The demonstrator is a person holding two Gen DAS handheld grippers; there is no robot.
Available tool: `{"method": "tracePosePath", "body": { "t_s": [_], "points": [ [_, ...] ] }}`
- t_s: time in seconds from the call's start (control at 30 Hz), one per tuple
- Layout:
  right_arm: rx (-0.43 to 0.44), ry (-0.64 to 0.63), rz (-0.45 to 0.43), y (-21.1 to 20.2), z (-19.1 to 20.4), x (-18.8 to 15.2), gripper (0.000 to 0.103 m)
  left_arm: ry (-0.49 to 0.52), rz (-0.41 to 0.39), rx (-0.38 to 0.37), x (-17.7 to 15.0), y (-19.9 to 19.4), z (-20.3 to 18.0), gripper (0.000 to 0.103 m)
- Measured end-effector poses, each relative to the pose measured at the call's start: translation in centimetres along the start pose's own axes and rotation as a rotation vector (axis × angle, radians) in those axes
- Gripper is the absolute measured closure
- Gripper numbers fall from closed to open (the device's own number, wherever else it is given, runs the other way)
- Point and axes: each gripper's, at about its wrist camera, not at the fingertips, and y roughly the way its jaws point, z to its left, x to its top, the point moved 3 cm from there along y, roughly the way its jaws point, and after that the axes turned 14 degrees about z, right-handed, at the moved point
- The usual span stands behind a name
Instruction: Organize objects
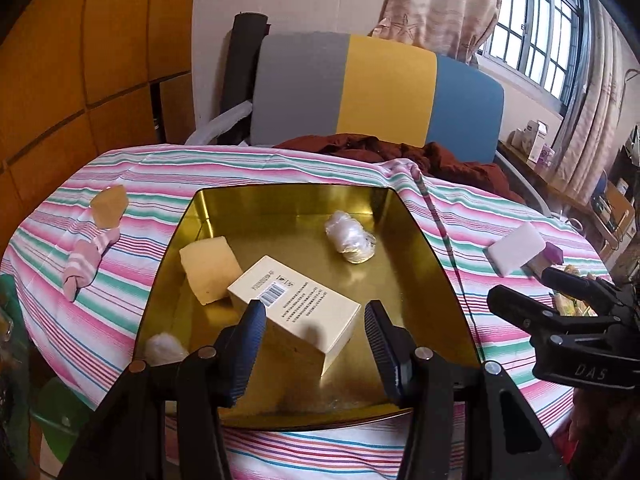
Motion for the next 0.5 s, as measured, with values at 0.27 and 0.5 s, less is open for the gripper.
{"method": "tracePosePath", "body": {
  "t_s": [0.27,0.5],
  "points": [
    [-0.022,0.055,0.015,0.5,-3.4,-0.8,0.001,0.081,-0.006,-0.044,1.2,0.3,-3.0,0.051],
    [-0.06,0.127,0.033,0.6,-7.4,-2.0,0.001,0.184,0.013,-0.096,1.9,1.3,-6.6,0.051]
  ]
}}
